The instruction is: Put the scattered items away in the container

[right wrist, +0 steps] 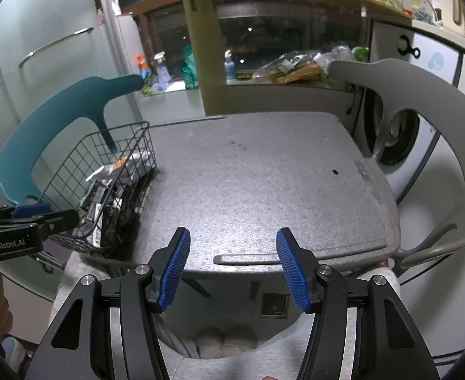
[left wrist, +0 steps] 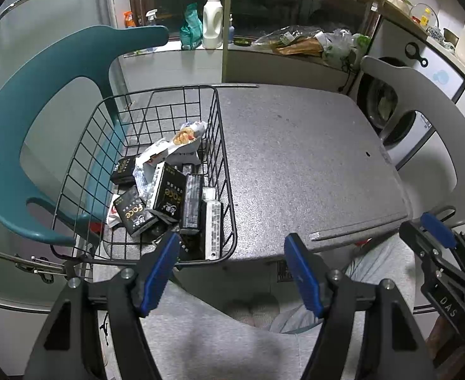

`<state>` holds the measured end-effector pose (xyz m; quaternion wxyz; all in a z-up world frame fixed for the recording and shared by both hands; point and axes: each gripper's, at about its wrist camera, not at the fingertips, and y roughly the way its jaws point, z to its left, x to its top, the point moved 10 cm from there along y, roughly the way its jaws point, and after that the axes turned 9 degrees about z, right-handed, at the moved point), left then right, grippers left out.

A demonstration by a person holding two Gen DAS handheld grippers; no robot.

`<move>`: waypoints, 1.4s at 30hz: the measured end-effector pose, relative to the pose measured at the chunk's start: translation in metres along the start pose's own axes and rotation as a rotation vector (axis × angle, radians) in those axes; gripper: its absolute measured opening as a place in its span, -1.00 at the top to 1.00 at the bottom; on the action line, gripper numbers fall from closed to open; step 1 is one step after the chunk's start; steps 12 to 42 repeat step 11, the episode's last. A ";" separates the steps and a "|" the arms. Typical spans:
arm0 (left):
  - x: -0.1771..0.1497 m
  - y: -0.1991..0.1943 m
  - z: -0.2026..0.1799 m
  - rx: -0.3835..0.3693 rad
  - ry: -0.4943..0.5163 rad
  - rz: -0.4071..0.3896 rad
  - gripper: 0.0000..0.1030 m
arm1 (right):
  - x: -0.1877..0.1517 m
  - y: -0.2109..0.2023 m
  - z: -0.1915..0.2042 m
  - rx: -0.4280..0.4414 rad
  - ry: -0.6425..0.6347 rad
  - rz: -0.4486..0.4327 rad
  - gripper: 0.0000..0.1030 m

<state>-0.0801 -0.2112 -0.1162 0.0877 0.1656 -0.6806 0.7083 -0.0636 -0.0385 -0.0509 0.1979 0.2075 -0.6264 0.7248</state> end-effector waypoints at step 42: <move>0.000 -0.001 0.001 0.004 -0.001 -0.002 -0.43 | -0.001 0.000 0.001 0.000 -0.002 0.002 -0.10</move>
